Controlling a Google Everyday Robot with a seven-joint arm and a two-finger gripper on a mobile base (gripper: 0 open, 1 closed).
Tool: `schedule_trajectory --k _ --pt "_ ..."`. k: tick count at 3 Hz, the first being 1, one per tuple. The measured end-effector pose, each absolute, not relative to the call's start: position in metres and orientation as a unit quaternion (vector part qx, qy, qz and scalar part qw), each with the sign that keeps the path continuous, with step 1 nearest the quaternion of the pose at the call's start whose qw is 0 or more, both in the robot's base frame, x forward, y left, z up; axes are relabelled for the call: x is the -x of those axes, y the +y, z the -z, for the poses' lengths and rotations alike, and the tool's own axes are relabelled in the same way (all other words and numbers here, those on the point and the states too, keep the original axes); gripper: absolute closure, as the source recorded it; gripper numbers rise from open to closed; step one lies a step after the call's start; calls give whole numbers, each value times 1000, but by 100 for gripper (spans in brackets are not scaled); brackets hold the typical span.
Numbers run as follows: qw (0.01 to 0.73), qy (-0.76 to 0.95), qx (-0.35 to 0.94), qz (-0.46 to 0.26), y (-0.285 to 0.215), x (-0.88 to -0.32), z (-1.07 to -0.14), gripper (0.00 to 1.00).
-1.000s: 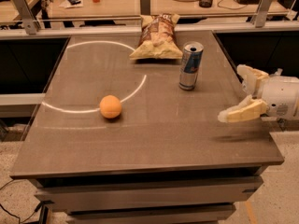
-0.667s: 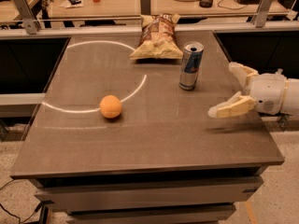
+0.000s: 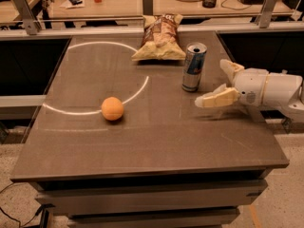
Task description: Move redbull can near orange
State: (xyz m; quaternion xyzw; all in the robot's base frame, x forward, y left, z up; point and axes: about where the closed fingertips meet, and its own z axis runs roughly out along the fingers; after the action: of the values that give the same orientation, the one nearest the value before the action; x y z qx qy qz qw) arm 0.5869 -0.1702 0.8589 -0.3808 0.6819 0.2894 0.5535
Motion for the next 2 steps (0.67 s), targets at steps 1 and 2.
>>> schedule_trajectory --k 1,2 --pt "551 685 372 -297 -156 -606 -857 0" --pt "552 681 372 -304 -142 -619 -859 0"
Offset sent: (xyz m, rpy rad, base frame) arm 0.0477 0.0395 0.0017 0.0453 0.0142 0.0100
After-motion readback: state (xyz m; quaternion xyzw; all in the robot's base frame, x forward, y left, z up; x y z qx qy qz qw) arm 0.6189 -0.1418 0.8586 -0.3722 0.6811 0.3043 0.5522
